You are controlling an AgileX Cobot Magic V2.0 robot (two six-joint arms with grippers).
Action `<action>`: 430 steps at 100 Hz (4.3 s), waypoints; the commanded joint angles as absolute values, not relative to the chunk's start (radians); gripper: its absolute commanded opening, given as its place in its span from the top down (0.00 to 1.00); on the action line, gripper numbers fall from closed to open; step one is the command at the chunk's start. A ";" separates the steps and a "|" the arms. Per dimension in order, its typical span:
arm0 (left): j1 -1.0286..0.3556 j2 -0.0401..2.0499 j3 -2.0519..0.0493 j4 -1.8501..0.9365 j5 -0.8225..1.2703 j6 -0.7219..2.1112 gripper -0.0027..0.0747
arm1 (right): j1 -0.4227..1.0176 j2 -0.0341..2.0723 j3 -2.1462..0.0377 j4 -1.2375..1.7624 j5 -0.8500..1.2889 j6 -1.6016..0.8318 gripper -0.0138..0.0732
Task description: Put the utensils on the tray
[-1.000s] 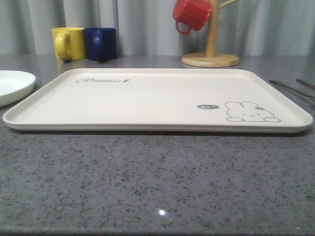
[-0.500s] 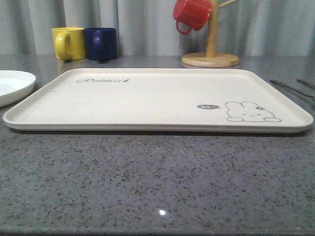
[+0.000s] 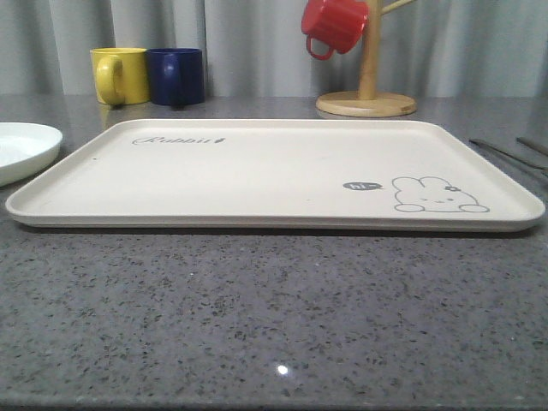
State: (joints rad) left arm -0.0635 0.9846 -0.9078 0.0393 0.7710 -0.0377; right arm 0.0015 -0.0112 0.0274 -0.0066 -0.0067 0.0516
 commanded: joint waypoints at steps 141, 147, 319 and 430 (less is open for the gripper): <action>0.194 1.627 -1.224 0.023 0.731 -0.016 0.35 | -0.004 -0.029 0.010 -0.006 -0.091 0.044 0.92; 0.194 1.627 -1.224 0.023 0.733 -0.016 0.50 | -0.004 -0.029 0.010 -0.006 -0.091 0.044 0.92; -0.154 1.614 -1.435 -0.554 0.818 0.332 0.99 | -0.004 -0.029 0.010 -0.006 -0.091 0.044 0.92; -0.193 1.780 -1.480 -0.511 0.814 0.324 0.59 | -0.004 -0.029 0.010 -0.006 -0.091 0.044 0.92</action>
